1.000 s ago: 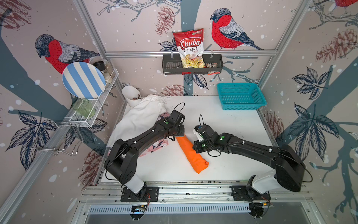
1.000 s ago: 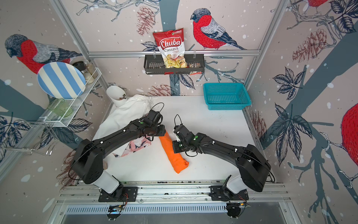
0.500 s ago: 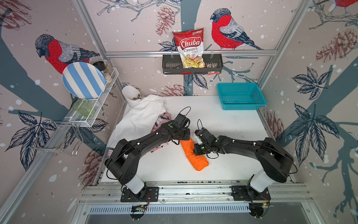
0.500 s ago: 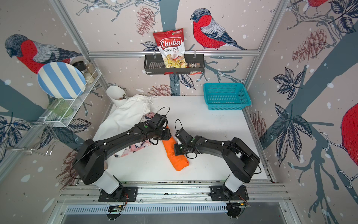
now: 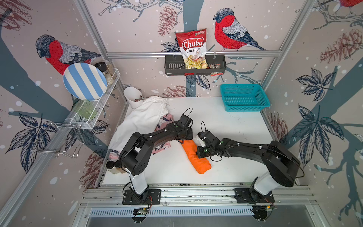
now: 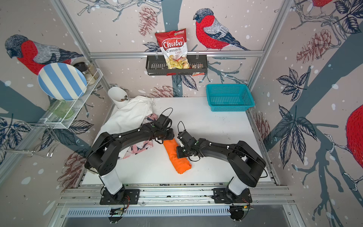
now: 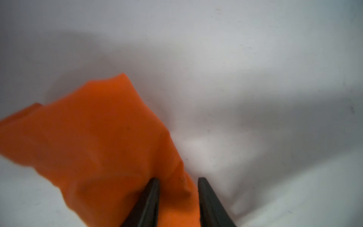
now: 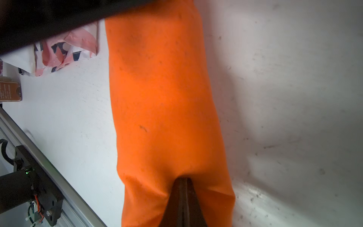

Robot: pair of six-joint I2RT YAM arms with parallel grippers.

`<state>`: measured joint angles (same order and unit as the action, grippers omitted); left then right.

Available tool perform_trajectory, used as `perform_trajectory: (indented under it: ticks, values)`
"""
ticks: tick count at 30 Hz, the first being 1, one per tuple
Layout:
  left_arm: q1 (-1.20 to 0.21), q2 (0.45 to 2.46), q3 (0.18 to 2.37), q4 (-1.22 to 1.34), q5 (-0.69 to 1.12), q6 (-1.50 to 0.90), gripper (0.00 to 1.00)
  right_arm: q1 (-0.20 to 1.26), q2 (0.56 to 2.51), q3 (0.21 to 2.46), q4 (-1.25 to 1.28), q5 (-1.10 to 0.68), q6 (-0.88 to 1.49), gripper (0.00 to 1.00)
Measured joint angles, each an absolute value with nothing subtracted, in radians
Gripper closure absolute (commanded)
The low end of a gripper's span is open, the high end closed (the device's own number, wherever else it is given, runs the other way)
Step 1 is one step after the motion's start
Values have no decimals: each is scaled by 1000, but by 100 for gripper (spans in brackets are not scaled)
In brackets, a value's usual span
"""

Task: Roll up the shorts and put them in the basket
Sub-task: Pick up the shorts from the center of the board.

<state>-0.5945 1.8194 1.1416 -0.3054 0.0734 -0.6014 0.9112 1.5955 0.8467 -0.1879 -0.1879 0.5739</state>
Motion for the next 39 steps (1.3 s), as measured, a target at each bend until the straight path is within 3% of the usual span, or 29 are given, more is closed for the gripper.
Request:
perform_trajectory:
  ticks: [7,17,25,29,39]
  values:
    - [-538,1849,1162,-313,27,-568,62,924,1576,859,-218,-169,572,90]
    - [-504,1637,1261,-405,-36,-511,56,972,1566,1032,-390,-61,521,39]
    - [-464,1390,1215,-524,-90,-453,49,1037,1710,1273,-577,-2,472,5]
    - [-431,1249,1134,-537,-120,-418,48,1042,1799,1369,-633,4,446,1]
    - [-409,1124,868,-451,-122,-389,45,1026,2019,1525,-717,17,415,3]
